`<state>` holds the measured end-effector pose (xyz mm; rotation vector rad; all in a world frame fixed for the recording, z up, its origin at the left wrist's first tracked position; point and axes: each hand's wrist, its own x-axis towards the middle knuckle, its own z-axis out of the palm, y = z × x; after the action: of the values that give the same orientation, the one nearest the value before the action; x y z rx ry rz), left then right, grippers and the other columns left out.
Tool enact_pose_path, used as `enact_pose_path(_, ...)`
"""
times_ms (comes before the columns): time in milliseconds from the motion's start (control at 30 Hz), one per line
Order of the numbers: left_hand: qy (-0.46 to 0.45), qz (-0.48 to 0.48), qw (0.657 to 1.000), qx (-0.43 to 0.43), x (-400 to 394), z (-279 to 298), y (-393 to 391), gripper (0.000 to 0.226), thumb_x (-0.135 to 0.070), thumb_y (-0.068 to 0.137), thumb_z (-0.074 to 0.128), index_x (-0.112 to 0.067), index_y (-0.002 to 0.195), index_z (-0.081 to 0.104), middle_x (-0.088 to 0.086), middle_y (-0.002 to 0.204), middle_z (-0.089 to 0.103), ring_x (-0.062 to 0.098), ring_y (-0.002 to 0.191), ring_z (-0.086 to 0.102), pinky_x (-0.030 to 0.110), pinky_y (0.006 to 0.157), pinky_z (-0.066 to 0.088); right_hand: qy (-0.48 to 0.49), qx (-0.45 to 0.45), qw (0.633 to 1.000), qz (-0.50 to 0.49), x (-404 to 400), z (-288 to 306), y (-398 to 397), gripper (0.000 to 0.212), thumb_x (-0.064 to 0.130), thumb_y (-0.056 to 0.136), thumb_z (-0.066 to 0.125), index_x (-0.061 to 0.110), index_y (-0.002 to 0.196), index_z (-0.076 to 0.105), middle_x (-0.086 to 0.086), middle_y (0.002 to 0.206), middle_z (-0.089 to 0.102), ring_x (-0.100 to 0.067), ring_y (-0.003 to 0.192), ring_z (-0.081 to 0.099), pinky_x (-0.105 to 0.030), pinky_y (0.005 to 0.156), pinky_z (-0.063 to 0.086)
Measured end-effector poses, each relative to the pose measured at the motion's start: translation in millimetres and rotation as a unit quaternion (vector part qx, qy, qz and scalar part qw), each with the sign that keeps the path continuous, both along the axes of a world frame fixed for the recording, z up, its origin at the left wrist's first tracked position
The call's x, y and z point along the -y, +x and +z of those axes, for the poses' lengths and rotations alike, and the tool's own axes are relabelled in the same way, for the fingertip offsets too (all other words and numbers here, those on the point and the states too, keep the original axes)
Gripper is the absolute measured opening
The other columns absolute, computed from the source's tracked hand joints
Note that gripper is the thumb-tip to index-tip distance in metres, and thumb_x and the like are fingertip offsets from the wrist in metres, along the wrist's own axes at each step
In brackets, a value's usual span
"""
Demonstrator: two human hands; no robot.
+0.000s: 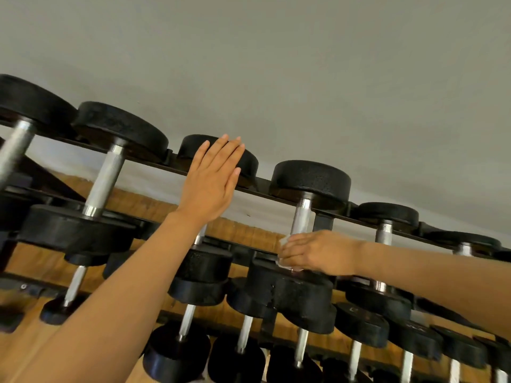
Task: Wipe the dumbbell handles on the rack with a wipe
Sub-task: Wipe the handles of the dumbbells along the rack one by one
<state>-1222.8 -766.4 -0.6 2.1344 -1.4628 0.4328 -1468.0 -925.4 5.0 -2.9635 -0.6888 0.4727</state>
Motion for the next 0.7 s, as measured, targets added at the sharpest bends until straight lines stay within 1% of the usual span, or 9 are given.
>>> enact_pose_path(67,0.001,-0.002,1.000,-0.002,-0.2,0.1,-0.6,0.051,-0.030,0.106,0.023,-0.008,0.150,0.039,0.008,0.155,0.040,0.022,0.148,0.026,0.041,0.123,0.010,-0.064,0.065,0.996,0.005,17.9,5.5,11.9,0.036,0.025,0.095,0.044,0.017,0.119,0.070,-0.001,0.121,0.069,-0.017,0.117,0.062,-0.037,0.111,0.031)
enact_pose_path(133,-0.001,0.000,1.000,-0.002,-0.6,0.3,0.2,0.051,-0.030,0.106,0.024,-0.008,0.150,0.040,0.008,0.155,0.040,0.022,0.147,0.026,0.041,0.123,0.010,-0.102,0.126,0.986,-0.042,32.4,10.6,22.7,0.033,0.027,0.096,0.047,0.013,0.112,0.072,-0.005,0.113,0.071,-0.023,0.112,0.065,-0.035,0.107,0.032)
enact_pose_path(267,-0.004,0.000,1.000,-0.002,-0.2,-1.1,0.9,0.050,-0.029,0.106,0.025,-0.009,0.150,0.039,0.007,0.155,0.039,0.022,0.148,0.026,0.040,0.123,0.009,-0.119,0.177,0.971,-0.108,21.4,-1.7,21.5,0.036,0.022,0.096,0.043,0.004,0.103,0.074,-0.009,0.101,0.072,-0.027,0.103,0.068,-0.037,0.107,0.035)
enact_pose_path(367,-0.008,-0.002,1.000,-0.005,-0.6,-1.7,0.2,0.050,-0.028,0.106,0.026,-0.009,0.150,0.039,0.006,0.156,0.038,0.022,0.148,0.025,0.043,0.123,0.013,-0.070,0.151,0.983,-0.081,2.1,-7.5,4.8,0.032,0.015,0.091,0.046,0.008,0.105,0.074,-0.007,0.104,0.072,-0.024,0.105,0.067,-0.037,0.108,0.034)
enact_pose_path(433,-0.010,-0.004,1.000,-0.004,-0.8,-1.7,0.5,0.050,-0.028,0.106,0.026,-0.009,0.150,0.039,0.006,0.156,0.038,0.022,0.148,0.026,0.044,0.123,0.014,-0.030,0.098,0.994,-0.034,-9.9,-9.3,-4.6,0.029,0.005,0.085,0.057,0.009,0.109,0.073,-0.006,0.109,0.071,-0.022,0.107,0.066,-0.041,0.111,0.026)
enact_pose_path(500,-0.011,-0.003,1.000,-0.004,-1.1,-1.6,0.5,0.050,-0.029,0.106,0.025,-0.009,0.150,0.039,0.007,0.156,0.039,0.022,0.148,0.026,0.044,0.122,0.015,-0.010,0.045,0.999,-0.001,-14.1,-9.1,-4.4,0.039,-0.002,0.078,0.068,0.008,0.116,0.070,-0.008,0.115,0.070,-0.023,0.112,0.064,-0.042,0.112,0.022)
enact_pose_path(567,-0.015,-0.005,1.000,-0.003,-0.9,-1.6,-0.2,0.050,-0.029,0.106,0.026,-0.009,0.150,0.040,0.007,0.155,0.039,0.023,0.148,0.027,0.045,0.122,0.016,-0.035,0.050,0.998,0.010,-2.7,-1.8,3.0,0.035,0.001,0.083,0.061,0.011,0.115,0.071,-0.007,0.115,0.070,-0.022,0.112,0.065,-0.036,0.110,0.030)
enact_pose_path(633,-0.015,-0.009,1.000,-0.001,-0.7,-2.0,0.4,0.050,-0.028,0.106,0.026,-0.009,0.150,0.040,0.007,0.155,0.040,0.023,0.148,0.027,0.045,0.122,0.016,-0.074,0.110,0.990,-0.045,12.4,10.7,12.7,0.034,0.003,0.082,0.052,0.011,0.107,0.073,-0.006,0.109,0.072,-0.023,0.108,0.067,-0.032,0.100,0.043)
enact_pose_path(700,-0.017,-0.008,1.000,0.002,-0.7,-2.6,1.2,0.049,-0.028,0.106,0.027,-0.009,0.150,0.040,0.007,0.155,0.040,0.023,0.148,0.027,0.045,0.122,0.017,-0.107,0.172,0.976,-0.081,24.1,14.1,21.1,0.032,0.003,0.084,0.050,0.005,0.105,0.074,-0.010,0.106,0.072,-0.027,0.105,0.068,-0.033,0.098,0.042)
